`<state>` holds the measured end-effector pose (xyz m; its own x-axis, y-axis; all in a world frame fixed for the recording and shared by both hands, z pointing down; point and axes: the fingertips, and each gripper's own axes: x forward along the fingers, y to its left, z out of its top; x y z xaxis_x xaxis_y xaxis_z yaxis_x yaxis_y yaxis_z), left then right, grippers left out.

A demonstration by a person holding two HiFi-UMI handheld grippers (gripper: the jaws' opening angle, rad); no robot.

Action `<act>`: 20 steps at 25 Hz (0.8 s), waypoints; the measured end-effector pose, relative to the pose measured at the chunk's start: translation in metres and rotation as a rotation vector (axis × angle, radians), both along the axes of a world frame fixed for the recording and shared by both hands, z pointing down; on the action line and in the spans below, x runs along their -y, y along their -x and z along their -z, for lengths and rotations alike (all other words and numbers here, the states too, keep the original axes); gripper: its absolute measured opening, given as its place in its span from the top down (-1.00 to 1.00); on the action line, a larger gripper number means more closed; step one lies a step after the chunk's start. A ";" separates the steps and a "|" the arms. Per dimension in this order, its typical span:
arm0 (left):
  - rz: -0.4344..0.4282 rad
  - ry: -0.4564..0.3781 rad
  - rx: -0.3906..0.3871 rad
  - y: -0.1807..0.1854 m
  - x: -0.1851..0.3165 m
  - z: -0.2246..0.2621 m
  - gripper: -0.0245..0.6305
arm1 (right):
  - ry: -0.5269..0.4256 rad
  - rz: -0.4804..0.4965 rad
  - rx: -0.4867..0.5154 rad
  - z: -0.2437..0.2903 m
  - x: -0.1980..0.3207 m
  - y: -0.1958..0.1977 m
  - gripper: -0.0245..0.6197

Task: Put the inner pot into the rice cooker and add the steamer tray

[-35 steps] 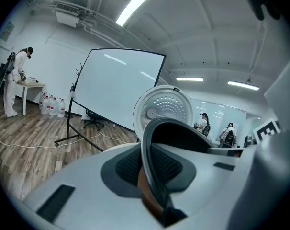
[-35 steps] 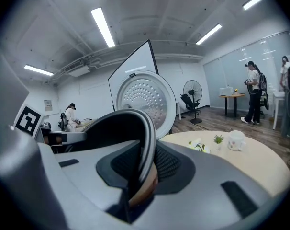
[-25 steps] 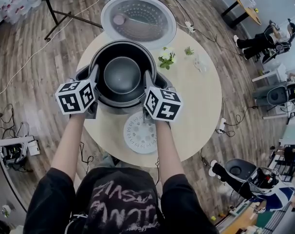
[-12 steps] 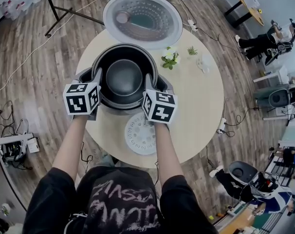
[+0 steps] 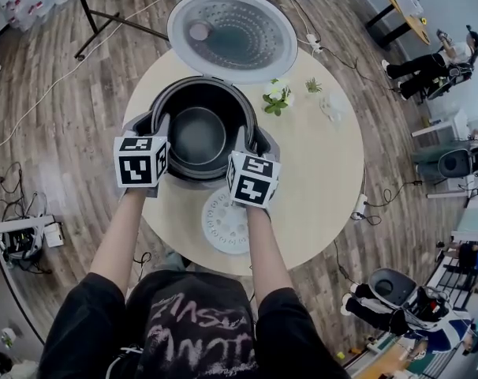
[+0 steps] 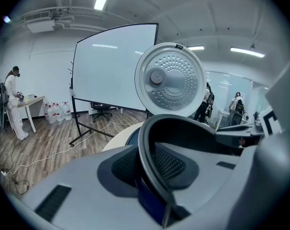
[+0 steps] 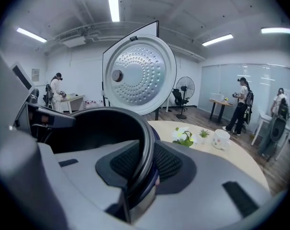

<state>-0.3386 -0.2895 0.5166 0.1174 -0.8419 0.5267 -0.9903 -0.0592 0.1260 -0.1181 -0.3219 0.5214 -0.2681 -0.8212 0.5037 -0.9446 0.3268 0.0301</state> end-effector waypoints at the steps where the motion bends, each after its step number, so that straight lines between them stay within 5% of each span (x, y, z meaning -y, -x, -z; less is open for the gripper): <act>1: 0.000 0.002 0.009 0.000 0.001 0.000 0.57 | 0.007 0.005 0.011 -0.001 0.000 0.000 0.60; 6: -0.006 0.012 0.113 0.003 0.000 -0.007 0.55 | 0.003 0.023 0.017 -0.004 -0.001 0.001 0.59; 20: -0.006 -0.035 0.060 0.014 -0.006 -0.003 0.53 | -0.082 0.044 0.107 0.016 -0.008 0.001 0.44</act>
<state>-0.3528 -0.2837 0.5196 0.0914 -0.8593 0.5033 -0.9956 -0.0681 0.0645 -0.1190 -0.3141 0.5053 -0.3534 -0.8448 0.4019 -0.9287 0.3685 -0.0420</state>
